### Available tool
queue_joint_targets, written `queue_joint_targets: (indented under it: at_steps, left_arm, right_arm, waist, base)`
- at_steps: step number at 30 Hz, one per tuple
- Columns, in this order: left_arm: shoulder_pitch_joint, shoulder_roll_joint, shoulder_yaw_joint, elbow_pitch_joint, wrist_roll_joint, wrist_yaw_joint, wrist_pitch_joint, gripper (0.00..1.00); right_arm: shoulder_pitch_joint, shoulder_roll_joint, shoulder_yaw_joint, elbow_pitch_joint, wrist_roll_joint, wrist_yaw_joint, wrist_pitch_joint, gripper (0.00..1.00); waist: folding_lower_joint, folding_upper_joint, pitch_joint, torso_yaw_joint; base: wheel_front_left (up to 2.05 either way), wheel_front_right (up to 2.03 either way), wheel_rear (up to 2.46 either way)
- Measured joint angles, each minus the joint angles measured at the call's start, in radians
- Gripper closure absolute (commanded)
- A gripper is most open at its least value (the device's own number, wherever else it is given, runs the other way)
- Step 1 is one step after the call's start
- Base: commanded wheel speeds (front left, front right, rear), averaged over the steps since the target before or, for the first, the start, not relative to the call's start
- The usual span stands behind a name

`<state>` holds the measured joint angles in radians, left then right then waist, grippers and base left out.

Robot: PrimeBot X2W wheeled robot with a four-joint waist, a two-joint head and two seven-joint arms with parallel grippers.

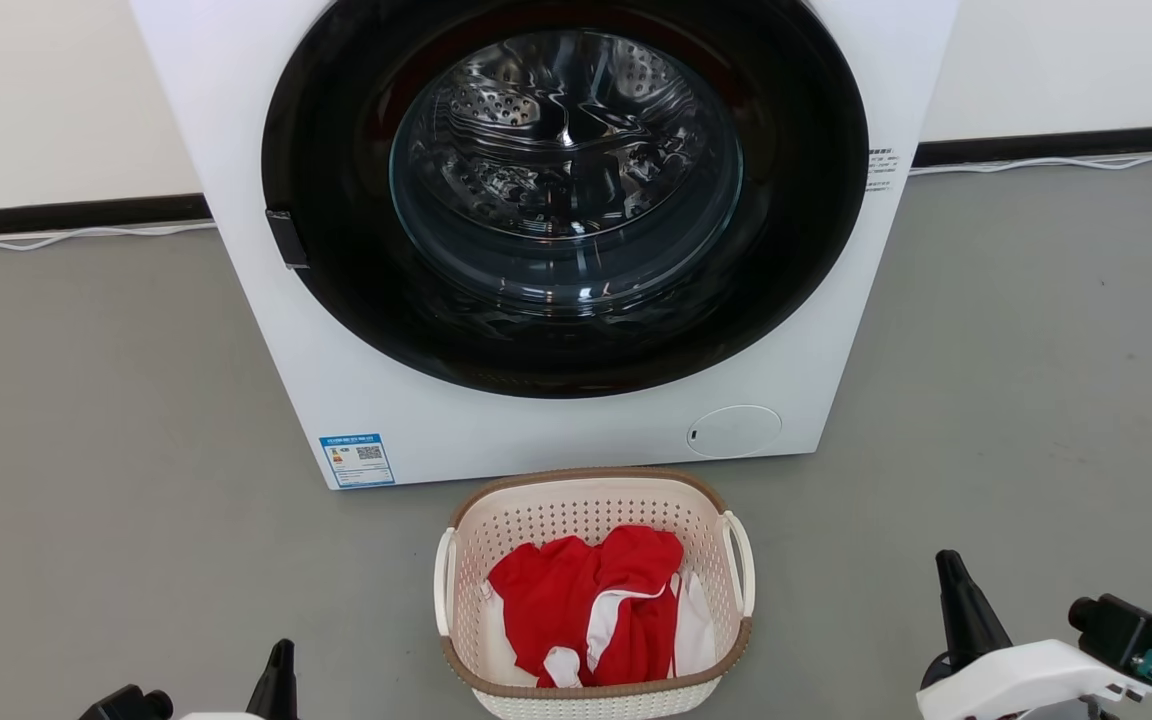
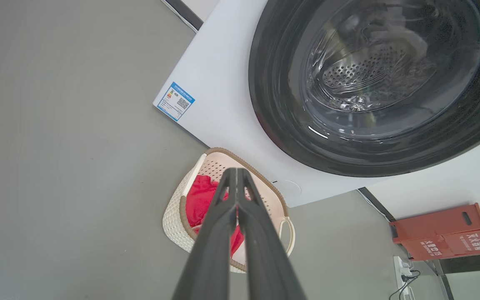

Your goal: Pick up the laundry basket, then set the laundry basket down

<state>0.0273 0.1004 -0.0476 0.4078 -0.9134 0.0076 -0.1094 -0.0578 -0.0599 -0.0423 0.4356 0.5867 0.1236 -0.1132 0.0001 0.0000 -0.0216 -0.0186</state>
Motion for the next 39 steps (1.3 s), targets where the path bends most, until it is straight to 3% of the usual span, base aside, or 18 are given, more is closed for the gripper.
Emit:
queue_joint_targets:
  at_steps: [39]
  left_arm:
    - [-0.039, -0.029, 0.064, -0.064, -0.335, -0.062, 0.109, 1.0]
  right_arm:
    - [-0.004, 0.007, -0.048, -0.074, 0.493, 0.0, 0.108, 1.0]
  waist:
    - [-0.0001, 0.0, 0.012, 0.009]
  base:
    - [0.0, 0.0, 0.0]
